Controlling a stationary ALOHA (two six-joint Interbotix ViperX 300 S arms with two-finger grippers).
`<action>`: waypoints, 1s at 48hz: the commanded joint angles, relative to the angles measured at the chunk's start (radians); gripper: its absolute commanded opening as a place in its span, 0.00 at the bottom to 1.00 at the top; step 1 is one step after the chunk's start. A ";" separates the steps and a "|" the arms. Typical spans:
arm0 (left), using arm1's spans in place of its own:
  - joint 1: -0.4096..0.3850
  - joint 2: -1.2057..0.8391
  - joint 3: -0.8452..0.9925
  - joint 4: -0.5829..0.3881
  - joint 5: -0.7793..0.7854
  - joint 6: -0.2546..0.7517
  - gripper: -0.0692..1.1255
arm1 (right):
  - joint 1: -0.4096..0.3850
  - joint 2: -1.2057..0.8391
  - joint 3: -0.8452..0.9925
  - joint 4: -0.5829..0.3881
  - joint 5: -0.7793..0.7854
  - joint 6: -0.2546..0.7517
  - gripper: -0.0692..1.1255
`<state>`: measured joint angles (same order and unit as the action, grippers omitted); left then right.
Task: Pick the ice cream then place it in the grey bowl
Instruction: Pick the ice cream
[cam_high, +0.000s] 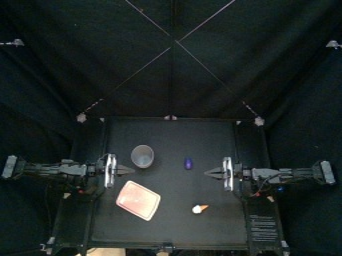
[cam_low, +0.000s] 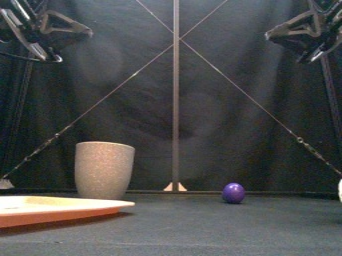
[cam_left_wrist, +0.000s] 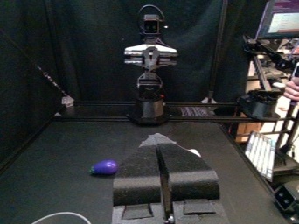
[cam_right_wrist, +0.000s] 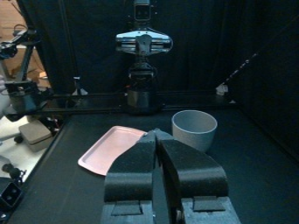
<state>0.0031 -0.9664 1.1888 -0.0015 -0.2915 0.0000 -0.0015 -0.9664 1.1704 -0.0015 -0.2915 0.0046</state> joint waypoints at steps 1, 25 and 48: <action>0.044 -0.003 -0.003 -0.002 -0.005 -0.002 0.04 | -0.005 0.015 0.003 0.003 0.014 -0.002 0.09; 0.058 -0.003 0.005 0.000 -0.003 0.000 0.04 | 0.299 0.124 0.043 0.147 0.262 0.187 0.28; 0.054 -0.005 0.008 0.000 0.002 0.000 0.04 | 0.350 0.563 -0.020 0.207 0.178 0.305 0.94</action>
<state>0.0583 -0.9725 1.2118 -0.0031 -0.2884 -0.0015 0.3467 -0.4403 1.1781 0.1948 -0.1227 0.3068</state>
